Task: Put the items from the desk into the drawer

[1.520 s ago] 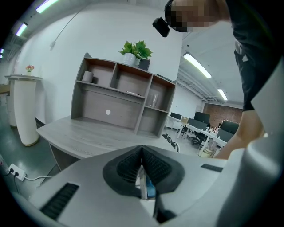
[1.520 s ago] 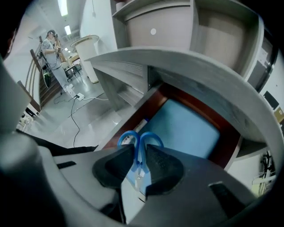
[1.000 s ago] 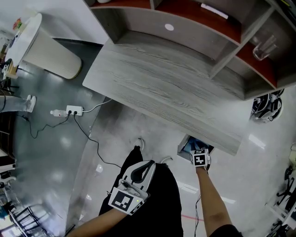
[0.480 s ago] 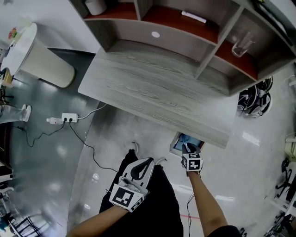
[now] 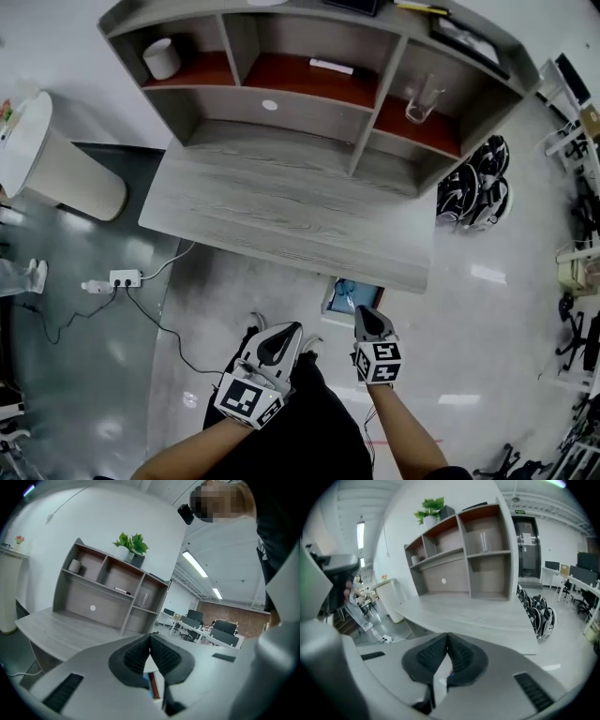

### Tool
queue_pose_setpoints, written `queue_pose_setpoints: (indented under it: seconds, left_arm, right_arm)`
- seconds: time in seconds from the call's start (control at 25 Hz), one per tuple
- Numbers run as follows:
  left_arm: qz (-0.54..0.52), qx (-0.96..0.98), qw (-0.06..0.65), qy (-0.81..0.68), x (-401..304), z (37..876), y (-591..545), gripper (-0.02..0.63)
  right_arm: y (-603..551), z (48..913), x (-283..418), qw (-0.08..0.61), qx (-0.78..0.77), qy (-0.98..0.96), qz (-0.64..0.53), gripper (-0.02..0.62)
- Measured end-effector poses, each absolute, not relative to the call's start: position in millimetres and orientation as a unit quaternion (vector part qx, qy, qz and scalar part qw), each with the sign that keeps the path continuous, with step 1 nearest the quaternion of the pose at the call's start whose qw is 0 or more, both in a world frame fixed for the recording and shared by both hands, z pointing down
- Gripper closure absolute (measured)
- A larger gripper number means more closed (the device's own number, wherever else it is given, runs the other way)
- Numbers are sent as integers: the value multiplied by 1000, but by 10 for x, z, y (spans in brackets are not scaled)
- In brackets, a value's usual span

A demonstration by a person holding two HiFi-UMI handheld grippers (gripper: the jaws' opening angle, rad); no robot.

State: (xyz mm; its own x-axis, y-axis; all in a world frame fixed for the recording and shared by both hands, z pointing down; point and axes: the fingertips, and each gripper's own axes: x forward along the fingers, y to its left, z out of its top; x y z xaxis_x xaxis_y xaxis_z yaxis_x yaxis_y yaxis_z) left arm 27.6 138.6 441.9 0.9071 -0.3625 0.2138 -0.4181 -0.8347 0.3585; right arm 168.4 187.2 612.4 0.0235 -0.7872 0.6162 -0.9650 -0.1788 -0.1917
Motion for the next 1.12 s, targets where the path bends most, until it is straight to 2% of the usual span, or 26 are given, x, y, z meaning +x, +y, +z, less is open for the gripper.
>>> queue_pose_setpoints:
  seconds: [0.16, 0.28, 0.64, 1.12]
  left_arm:
    - [66, 962, 197, -177, 437, 4337, 1455, 592]
    - [66, 965, 192, -164, 538, 4277, 1484, 592]
    - [50, 977, 148, -147, 849, 3923, 1627, 592]
    - [30, 984, 107, -142, 1004, 3602, 1823, 592]
  right_arm:
    - [1936, 5498, 1632, 74, 720, -619, 303, 577]
    - [1949, 5019, 1551, 53, 738, -619, 263, 577]
    - [2045, 3928, 1407, 51, 759, -641, 106, 577]
    - [2359, 3623, 1565, 51, 781, -618, 71, 577]
